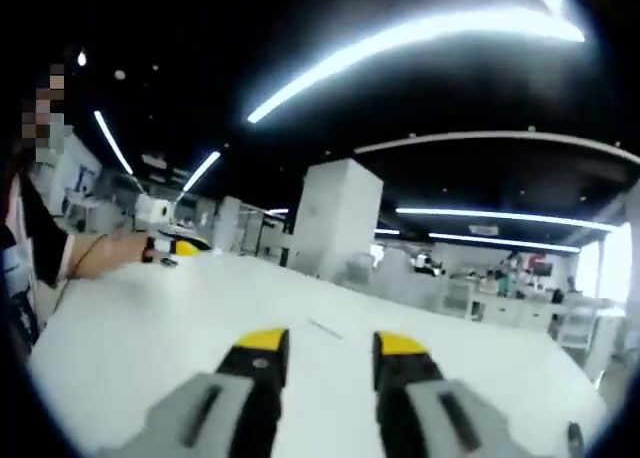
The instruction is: Locate the socket holder cover, grip the socket holder cover, clip it into the socket holder slot.
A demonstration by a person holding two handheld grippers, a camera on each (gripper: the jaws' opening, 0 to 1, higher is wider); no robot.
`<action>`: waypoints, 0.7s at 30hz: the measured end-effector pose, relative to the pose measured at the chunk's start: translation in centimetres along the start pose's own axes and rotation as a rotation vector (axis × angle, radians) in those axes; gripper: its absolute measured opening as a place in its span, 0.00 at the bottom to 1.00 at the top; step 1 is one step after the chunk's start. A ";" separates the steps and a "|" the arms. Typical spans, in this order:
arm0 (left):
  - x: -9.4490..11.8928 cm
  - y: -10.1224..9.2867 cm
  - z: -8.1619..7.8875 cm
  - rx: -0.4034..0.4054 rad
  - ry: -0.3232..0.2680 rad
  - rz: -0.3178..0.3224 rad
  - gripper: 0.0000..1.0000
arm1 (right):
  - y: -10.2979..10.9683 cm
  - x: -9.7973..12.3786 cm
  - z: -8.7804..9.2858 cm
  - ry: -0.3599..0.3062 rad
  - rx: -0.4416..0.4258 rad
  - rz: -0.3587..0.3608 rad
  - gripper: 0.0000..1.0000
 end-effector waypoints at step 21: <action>-2.1 -8.7 -1.2 -0.188 0.592 0.134 0.58 | -0.6 0.1 0.6 -0.030 -0.090 -0.020 0.35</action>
Point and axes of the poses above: the point that each gripper's makers call its tool centre point, and the gripper's own axes: x roughly backward along the fingers, y roughly to its left, z roughly out of its underside, the point moved 3 cm from there along x, roughly backward along the fingers, and after that the axes turned 11 degrees about -z, right-handed, at the moved point
